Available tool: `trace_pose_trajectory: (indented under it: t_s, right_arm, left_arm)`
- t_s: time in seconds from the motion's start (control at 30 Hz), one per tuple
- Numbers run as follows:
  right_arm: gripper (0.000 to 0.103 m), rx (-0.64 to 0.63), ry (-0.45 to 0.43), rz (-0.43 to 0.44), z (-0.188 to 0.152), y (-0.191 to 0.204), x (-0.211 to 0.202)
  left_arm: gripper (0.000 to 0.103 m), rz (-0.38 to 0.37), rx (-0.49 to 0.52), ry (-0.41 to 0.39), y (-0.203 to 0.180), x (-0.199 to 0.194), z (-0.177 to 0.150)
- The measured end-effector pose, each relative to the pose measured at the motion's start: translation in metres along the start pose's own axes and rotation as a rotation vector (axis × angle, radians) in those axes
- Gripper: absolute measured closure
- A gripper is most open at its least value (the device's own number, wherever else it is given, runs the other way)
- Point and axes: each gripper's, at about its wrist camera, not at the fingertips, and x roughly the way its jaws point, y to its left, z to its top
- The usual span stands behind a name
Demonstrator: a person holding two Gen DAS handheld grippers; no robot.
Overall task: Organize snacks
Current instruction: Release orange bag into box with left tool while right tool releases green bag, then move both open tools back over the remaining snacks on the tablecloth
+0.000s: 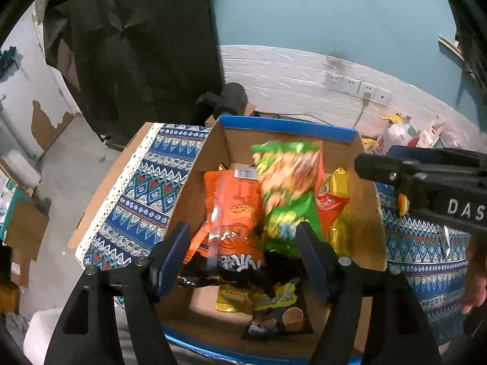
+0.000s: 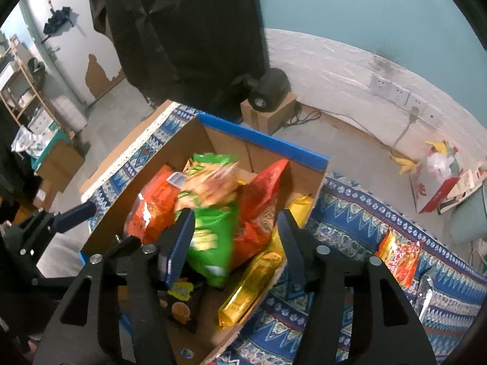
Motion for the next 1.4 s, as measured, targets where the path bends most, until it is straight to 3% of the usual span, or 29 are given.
trace_pose_trajectory:
  t_s: [0.13,0.67,1.13,1.4]
  right_arm:
    - [0.039,0.032,-0.012,-0.018,-0.002,-0.015,-0.009]
    - [0.038,0.120,-0.027,-0.116,-0.028,-0.095,-0.050]
    - [0.038,0.209,-0.010,-0.208,-0.069,-0.174,-0.077]
    - [0.038,0.264,0.016,-0.253,-0.102,-0.220,-0.085]
  left_arm:
    - [0.030,-0.029,0.009,-0.013,-0.010,-0.003,0.003]
    - [0.029,-0.142,0.113,-0.034,-0.081,-0.009,0.010]
    - [0.029,-0.237,0.226,-0.032,-0.160,-0.005,0.018]
    - [0.026,-0.271,0.281,0.002,-0.204,0.017,0.021]
